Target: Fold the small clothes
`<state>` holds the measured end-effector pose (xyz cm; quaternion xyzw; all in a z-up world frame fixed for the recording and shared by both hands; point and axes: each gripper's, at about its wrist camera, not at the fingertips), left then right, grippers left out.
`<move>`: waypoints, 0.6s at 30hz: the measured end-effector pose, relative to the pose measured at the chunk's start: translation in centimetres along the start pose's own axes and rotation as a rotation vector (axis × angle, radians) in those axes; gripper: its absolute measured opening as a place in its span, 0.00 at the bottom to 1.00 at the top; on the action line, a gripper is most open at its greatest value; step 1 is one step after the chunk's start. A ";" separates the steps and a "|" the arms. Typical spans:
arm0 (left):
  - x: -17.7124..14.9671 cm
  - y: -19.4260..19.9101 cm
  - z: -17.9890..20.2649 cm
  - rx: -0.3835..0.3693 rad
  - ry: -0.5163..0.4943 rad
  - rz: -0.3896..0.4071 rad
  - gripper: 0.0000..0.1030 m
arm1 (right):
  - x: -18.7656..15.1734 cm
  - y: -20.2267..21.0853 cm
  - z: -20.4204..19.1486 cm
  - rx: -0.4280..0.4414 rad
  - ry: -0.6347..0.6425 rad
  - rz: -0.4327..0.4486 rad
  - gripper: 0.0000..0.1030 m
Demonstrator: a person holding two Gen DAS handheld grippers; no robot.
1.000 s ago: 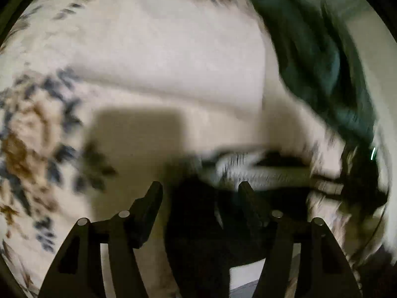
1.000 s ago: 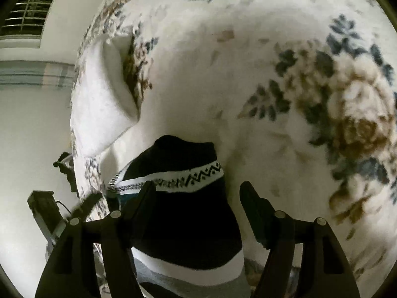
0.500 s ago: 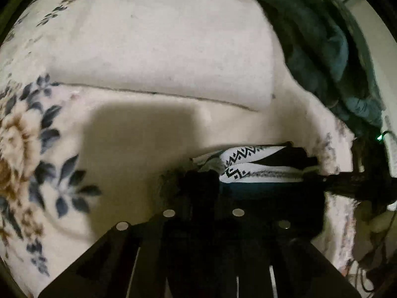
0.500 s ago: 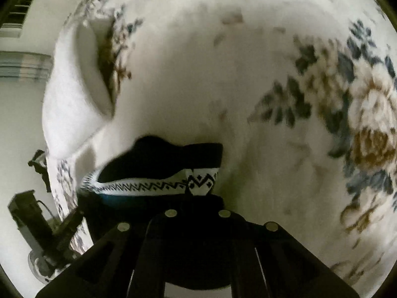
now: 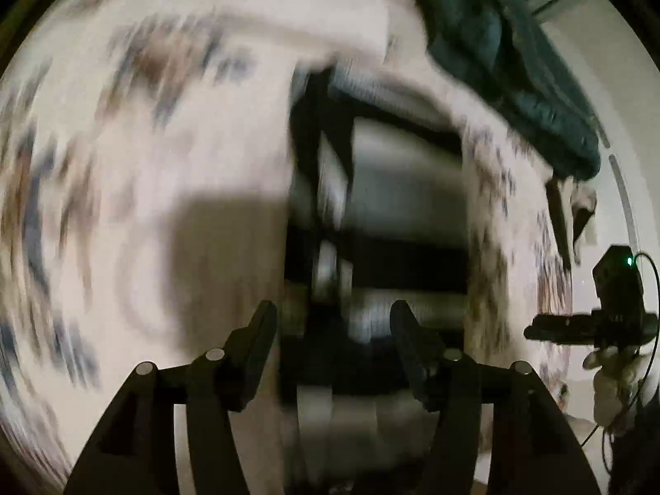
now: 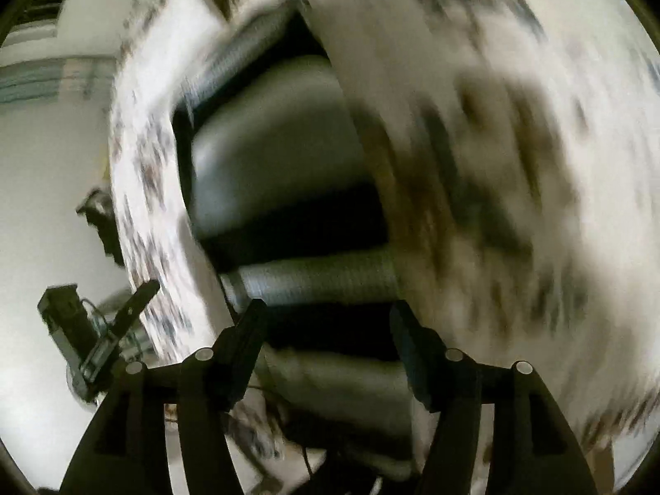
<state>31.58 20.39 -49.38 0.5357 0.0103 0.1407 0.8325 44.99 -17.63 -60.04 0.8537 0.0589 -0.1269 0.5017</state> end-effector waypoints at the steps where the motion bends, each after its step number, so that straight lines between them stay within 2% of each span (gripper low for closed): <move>1: -1.8 -0.4 -0.2 -0.001 0.020 -0.029 0.53 | -2.1 -0.8 0.9 -0.010 -0.006 -0.029 0.62; 4: -8.2 -2.4 -0.7 0.026 0.065 -0.131 0.53 | -7.9 -3.6 3.8 -0.006 -0.036 -0.124 0.62; 6: -11.6 -3.9 -0.8 0.060 0.066 -0.172 0.53 | -11.3 -5.7 6.1 -0.025 -0.067 -0.164 0.62; 8: -14.7 -5.5 -0.8 0.131 0.044 -0.223 0.53 | -13.4 -6.6 8.0 -0.074 -0.081 -0.165 0.62; 10: -17.7 -6.9 -1.4 0.195 0.048 -0.279 0.53 | -15.0 -7.4 9.0 -0.061 -0.107 -0.161 0.62; 12: -19.5 -6.5 -2.1 0.182 0.084 -0.269 0.53 | -16.2 -8.0 9.9 -0.026 -0.134 -0.140 0.62; 16: -20.1 -5.1 -2.6 0.131 0.134 -0.215 0.50 | -17.5 -10.0 10.3 0.017 -0.138 -0.114 0.62; 17: -20.2 -4.8 -2.5 0.120 0.133 -0.197 0.27 | -17.7 -10.9 10.3 0.034 -0.145 -0.126 0.62; 18: -20.4 -4.5 -2.4 0.108 0.120 -0.182 0.11 | -17.7 -11.7 10.3 0.044 -0.154 -0.137 0.62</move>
Point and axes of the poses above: each gripper's, at about its wrist camera, not at the fingertips, and y roughly against the way its jaws point, z to its right, x to its top, and after that the axes turned 1 degree about z, right-handed
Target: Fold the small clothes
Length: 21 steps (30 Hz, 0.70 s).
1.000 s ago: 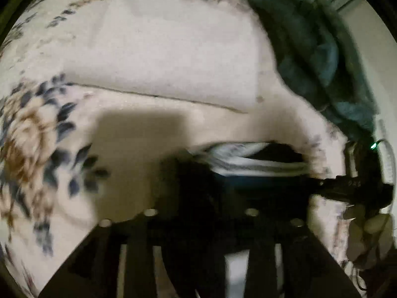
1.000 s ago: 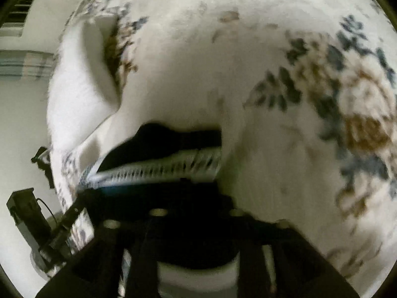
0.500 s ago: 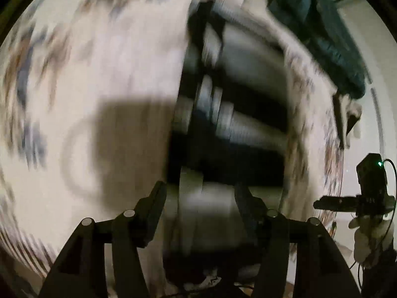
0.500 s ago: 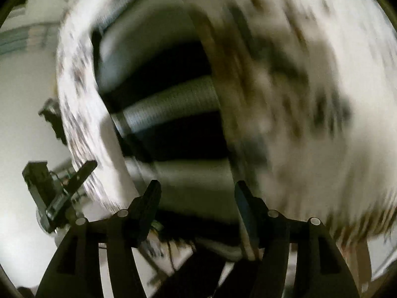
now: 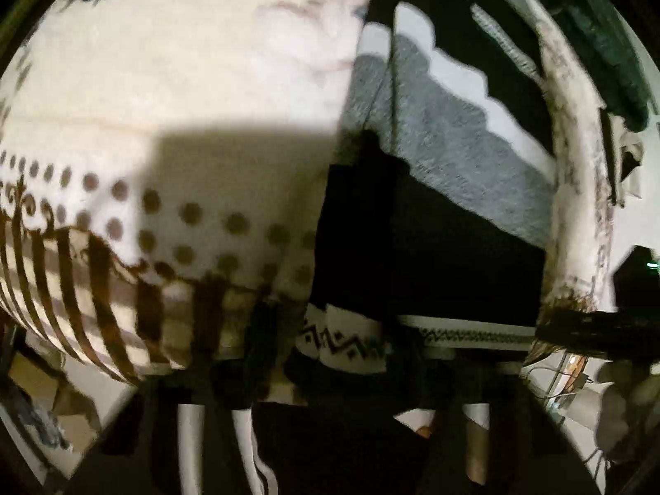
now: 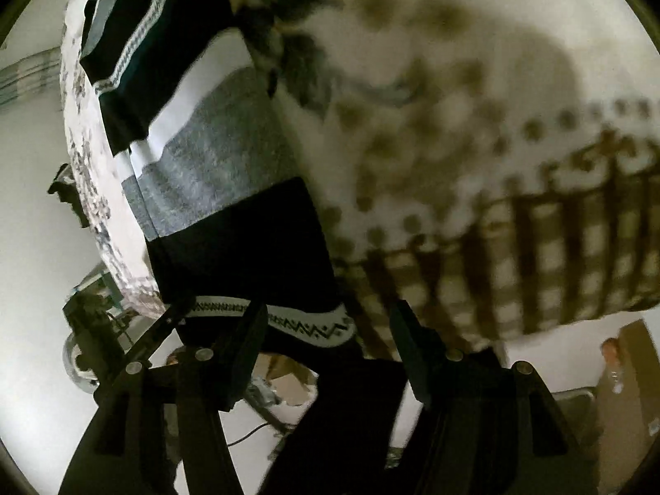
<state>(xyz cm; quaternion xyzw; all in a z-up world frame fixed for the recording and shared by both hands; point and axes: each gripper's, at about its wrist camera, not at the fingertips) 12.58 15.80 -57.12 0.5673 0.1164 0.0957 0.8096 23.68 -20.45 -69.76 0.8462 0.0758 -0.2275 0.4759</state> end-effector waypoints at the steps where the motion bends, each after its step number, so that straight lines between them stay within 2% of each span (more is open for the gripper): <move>1: -0.2 0.1 -0.1 -0.005 -0.006 0.004 0.08 | 0.3 -0.8 -0.1 0.016 -0.009 -0.014 0.62; 2: -0.5 0.2 -0.3 -0.013 -0.009 0.013 0.08 | -0.1 -1.6 -0.1 0.048 -0.013 -0.017 0.60; 3: -0.7 0.1 -0.8 -0.008 -0.011 0.015 0.08 | -0.3 -2.6 -0.6 0.041 -0.006 -0.014 0.35; 4: -0.7 0.2 -1.1 -0.003 -0.010 0.017 0.08 | -0.4 -3.9 -1.3 -0.015 0.003 -0.032 0.19; 5: -0.8 0.5 -1.3 -0.013 0.000 0.011 0.09 | -0.6 -4.5 -1.5 -0.043 0.006 -0.041 0.19; 7: -1.2 1.4 -1.9 -0.007 0.010 0.003 0.13 | -0.9 -4.4 -1.8 -0.037 0.011 -0.038 0.19; 9: -0.7 2.5 -1.4 0.017 0.016 -0.005 0.22 | -0.9 -3.4 -2.4 -0.022 0.024 -0.038 0.21; 10: -0.4 3.3 -0.6 0.031 0.011 0.015 0.27 | -0.8 -2.6 -2.6 -0.016 0.027 -0.029 0.27; 11: -0.2 3.8 0.1 0.024 0.003 0.044 0.27 | -0.7 -1.9 -2.9 -0.016 0.031 -0.014 0.32; 12: 0.5 4.6 0.5 0.003 -0.005 0.079 0.28 | -0.3 -0.8 -3.4 -0.013 0.038 0.019 0.45; 13: 1.7 5.2 1.0 -0.019 -0.009 0.114 0.34 | 0.0 0.2 -3.4 -0.006 0.042 0.046 0.50; 14: 3.3 5.5 1.5 -0.037 -0.013 0.151 0.42 | 0.3 1.3 -3.3 0.001 0.043 0.073 0.50; 15: 4.3 5.5 1.7 -0.039 -0.014 0.172 0.45 | 0.8 1.7 -3.5 0.005 0.041 0.088 0.50; 17: 7.6 4.7 2.2 -0.066 -0.005 0.218 0.45 | 2.3 2.4 -3.7 0.003 0.021 0.113 0.50; 21: 13.3 1.6 3.1 -0.106 -0.030 0.236 0.43 | 5.4 1.9 -3.9 -0.015 -0.007 0.154 0.50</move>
Point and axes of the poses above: each gripper's, at about its wrist camera, not at the fingertips, and y roughly against the way its jaws point, z to its right, x to its top, and after that the axes turned 1 degree about z, right-handed
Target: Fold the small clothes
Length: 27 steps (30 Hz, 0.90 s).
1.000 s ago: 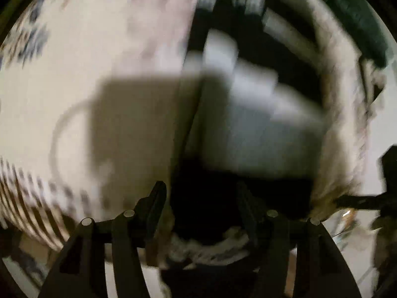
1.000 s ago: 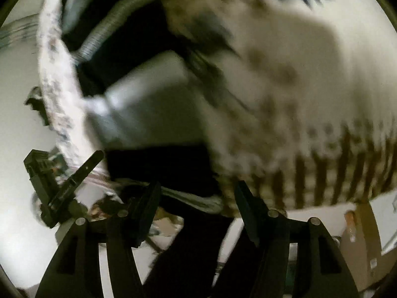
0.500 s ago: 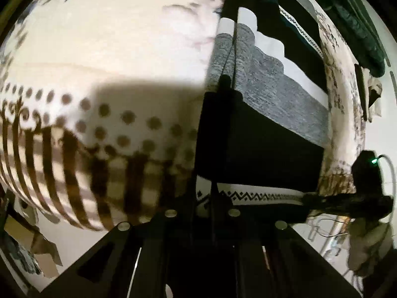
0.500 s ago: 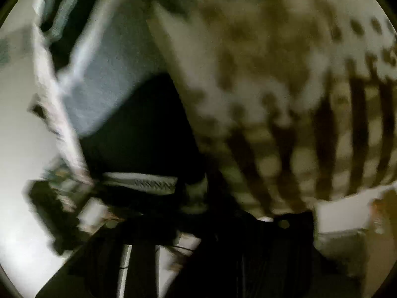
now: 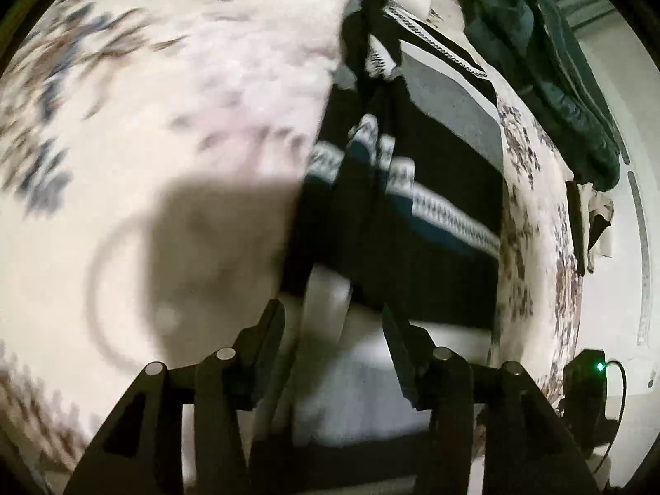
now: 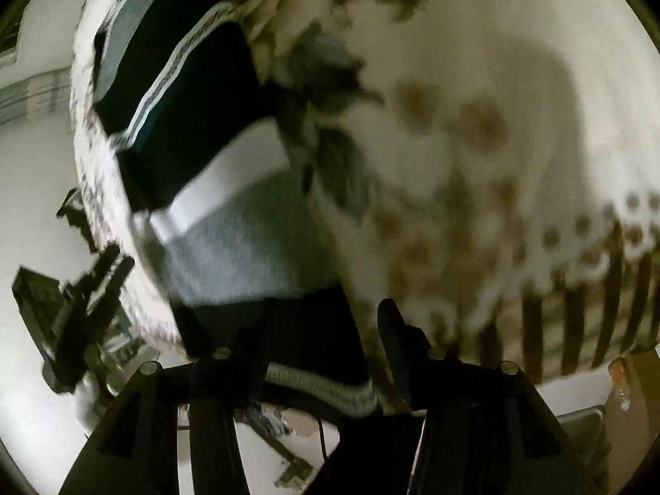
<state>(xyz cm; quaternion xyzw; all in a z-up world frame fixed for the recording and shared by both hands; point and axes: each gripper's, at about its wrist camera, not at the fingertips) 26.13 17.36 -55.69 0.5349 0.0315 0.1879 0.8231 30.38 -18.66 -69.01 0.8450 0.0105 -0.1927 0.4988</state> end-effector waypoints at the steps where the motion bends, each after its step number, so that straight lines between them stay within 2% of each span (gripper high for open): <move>1: 0.5 -0.7 0.2 0.003 -0.021 0.006 0.41 | 0.6 -0.5 -0.1 -0.008 -0.001 0.005 0.50; 2: 0.9 -1.0 0.2 0.004 -0.046 0.010 0.11 | 1.2 -0.8 -0.4 -0.015 -0.004 0.007 0.50; 3: 1.1 -1.8 0.5 0.012 -0.077 0.000 0.03 | 1.6 -1.1 -0.6 -0.020 -0.009 0.010 0.50; 6: 0.8 -0.3 -0.1 -0.008 -0.075 0.048 0.02 | 2.3 -1.6 -1.2 -0.027 -0.018 0.026 0.50; 9: 0.3 1.7 -2.3 -0.011 -0.016 0.091 0.02 | 2.7 -1.6 -1.4 -0.033 -0.019 0.038 0.50; 11: 0.2 2.1 -4.0 -0.008 0.019 0.085 0.02 | 2.9 -1.7 -1.5 -0.030 -0.019 0.035 0.50; 15: 0.3 1.3 -4.6 -0.003 0.042 0.058 0.01 | 3.2 -2.2 -2.4 -0.035 -0.024 0.027 0.50; 16: 0.4 0.9 -4.8 -0.056 0.067 0.034 0.01 | 3.2 -2.3 -2.8 -0.034 -0.025 0.026 0.50; 17: 0.3 1.1 -5.3 -0.099 0.087 0.014 0.03 | 3.1 -2.1 -3.0 -0.029 -0.024 0.025 0.50; 20: -1.1 2.3 -5.6 -0.127 0.111 -0.051 0.05 | 1.7 -1.6 -3.1 -0.011 -0.010 0.002 0.50; 22: -3.2 3.3 -5.4 -0.116 0.092 -0.084 0.21 | 0.6 -1.5 -2.4 -0.006 0.001 -0.027 0.51; 23: -4.6 3.4 -5.3 -0.109 0.081 -0.115 0.41 | -0.2 -1.7 -2.2 -0.005 0.004 -0.046 0.51; 24: -5.5 3.5 -5.1 -0.104 0.077 -0.131 0.47 | -0.9 -2.0 -2.1 -0.006 0.006 -0.060 0.52; 26: -7.7 3.1 -4.8 -0.095 0.065 -0.161 0.49 | -2.4 -3.0 -1.8 -0.014 0.018 -0.097 0.52; 27: -8.6 2.7 -4.7 -0.096 0.061 -0.175 0.46 | -3.0 -3.6 -1.6 -0.025 0.019 -0.111 0.52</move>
Point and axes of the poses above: each gripper's, at about its wrist camera, not at the fingertips, and y roughly against the way its jaws point, z to its right, x to its top, and after that the axes turned 1 degree about z, right-handed
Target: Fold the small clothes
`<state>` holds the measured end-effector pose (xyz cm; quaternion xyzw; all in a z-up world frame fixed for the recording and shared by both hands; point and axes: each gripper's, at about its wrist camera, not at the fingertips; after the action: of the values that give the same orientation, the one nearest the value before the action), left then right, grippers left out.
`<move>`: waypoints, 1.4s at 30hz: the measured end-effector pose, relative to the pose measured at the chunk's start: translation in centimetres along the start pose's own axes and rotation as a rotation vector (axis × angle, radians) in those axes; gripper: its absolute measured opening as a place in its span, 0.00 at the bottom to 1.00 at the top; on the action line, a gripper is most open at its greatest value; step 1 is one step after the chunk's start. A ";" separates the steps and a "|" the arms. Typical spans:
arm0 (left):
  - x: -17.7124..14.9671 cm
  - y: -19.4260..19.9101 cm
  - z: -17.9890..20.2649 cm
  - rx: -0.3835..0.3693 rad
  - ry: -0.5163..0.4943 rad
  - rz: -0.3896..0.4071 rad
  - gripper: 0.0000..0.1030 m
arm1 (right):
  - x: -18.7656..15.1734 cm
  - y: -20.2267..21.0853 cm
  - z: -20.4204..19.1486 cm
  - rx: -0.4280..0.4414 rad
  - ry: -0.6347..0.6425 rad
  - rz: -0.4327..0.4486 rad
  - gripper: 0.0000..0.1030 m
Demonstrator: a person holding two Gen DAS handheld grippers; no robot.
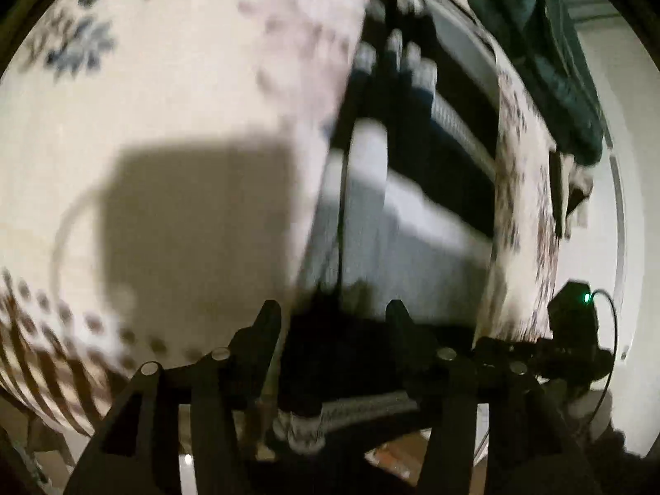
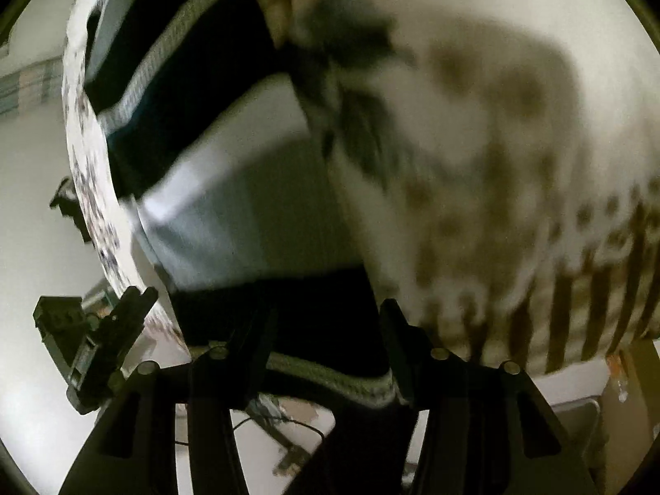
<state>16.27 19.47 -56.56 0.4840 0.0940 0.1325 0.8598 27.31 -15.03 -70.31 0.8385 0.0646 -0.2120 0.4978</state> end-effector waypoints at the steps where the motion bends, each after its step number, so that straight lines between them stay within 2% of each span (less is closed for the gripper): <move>1: -0.8 -0.5 0.0 0.008 -0.001 -0.001 0.42 | -1.0 -0.7 0.5 -0.008 -0.003 -0.011 0.52; 2: -1.5 -0.8 0.1 0.005 -0.004 0.009 0.04 | -1.4 -1.3 0.8 -0.007 -0.011 -0.025 0.52; 3: -1.9 -1.1 0.3 0.028 -0.005 0.011 0.01 | -1.8 -1.8 1.0 -0.001 -0.022 -0.031 0.52; 4: -2.4 -1.1 0.3 0.032 0.000 0.021 0.01 | -2.2 -2.0 1.1 -0.003 -0.027 -0.026 0.44; 5: -2.8 -0.8 0.2 0.019 0.016 0.047 0.01 | -2.7 -1.9 1.2 -0.010 -0.022 -0.006 0.32; 6: -3.2 -0.1 0.2 0.025 0.030 0.076 0.01 | -3.1 -1.9 1.2 -0.030 -0.010 0.007 0.10; 9: -4.1 1.4 -0.5 0.029 0.063 0.127 0.01 | -4.4 -1.2 1.2 -0.036 -0.003 0.043 0.07; 11: -4.3 1.6 -1.0 0.034 0.067 0.124 0.01 | -4.9 -1.0 1.1 -0.028 -0.007 0.044 0.07; 15: -4.6 0.8 -1.6 0.067 0.077 0.102 0.01 | -4.7 -2.1 0.2 -0.094 0.022 0.034 0.07; 17: -4.6 0.6 -2.4 0.085 0.104 0.082 0.01 | -3.7 -3.3 -1.1 -0.119 0.042 0.008 0.08; 18: -4.3 0.8 -3.1 0.102 0.142 0.067 0.01 | -3.4 -3.5 -1.5 -0.124 0.042 -0.003 0.13; 20: -3.9 1.6 -3.3 0.070 0.168 0.055 0.05 | -3.0 -2.9 -1.9 -0.110 0.045 -0.014 0.32; 21: -3.6 2.2 -3.0 0.074 0.154 0.063 0.09 | -3.0 -2.4 -2.0 -0.094 0.046 0.001 0.54; 22: -3.6 2.5 -2.9 0.062 0.136 0.071 0.22 | -2.9 -1.9 -1.8 -0.084 0.048 0.015 0.65; 23: -3.5 2.6 -2.7 0.033 0.119 0.073 0.45 | -3.0 -1.8 -1.5 -0.073 0.051 0.018 0.65; 24: -3.4 2.3 -2.5 0.013 0.105 0.069 0.59 | -3.0 -1.9 -1.2 -0.054 0.047 0.009 0.65; 27: -3.3 0.1 -2.5 -0.022 0.097 0.020 0.60 | -3.0 -3.3 0.0 0.031 0.009 -0.044 0.65; 30: -3.6 -3.3 -2.6 -0.051 0.097 -0.073 0.60 | -3.0 -4.9 1.4 0.116 -0.042 -0.080 0.65; 34: -4.2 -4.3 -1.9 -0.097 0.081 -0.101 0.60 | -3.1 -6.2 2.2 0.176 -0.064 -0.091 0.65; 35: -4.4 -4.4 -1.5 -0.101 0.073 -0.103 0.58 | -3.2 -6.3 2.2 0.193 -0.074 -0.083 0.65; 36: -4.6 -4.2 -1.2 -0.094 0.070 -0.102 0.40 | -3.3 -6.2 2.2 0.206 -0.075 -0.077 0.52; 37: -4.7 -4.1 -1.0 -0.090 0.070 -0.104 0.18 | -3.4 -6.0 2.2 0.202 -0.070 -0.076 0.26; 38: -4.8 -3.9 -0.8 -0.086 0.074 -0.108 0.08 | -3.6 -5.8 2.1 0.223 -0.072 -0.071 0.18; 39: -4.8 -3.4 -0.6 -0.086 0.078 -0.098 0.08 | -3.9 -5.4 2.0 0.247 -0.076 -0.065 0.15; 42: -4.6 -1.2 0.6 -0.106 0.084 -0.055 0.08 | -5.1 -4.2 -0.1 0.306 -0.067 -0.044 0.13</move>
<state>12.26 16.93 -57.08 0.4291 0.1361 0.1340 0.8828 21.41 -12.35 -71.49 0.8955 0.0333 -0.2580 0.3611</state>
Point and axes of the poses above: each gripper's, at about its wrist camera, not at the fingertips, and y roughly against the way its jaws point, z to its right, x to its top, and after that the axes turned 1 degree about z, right-handed
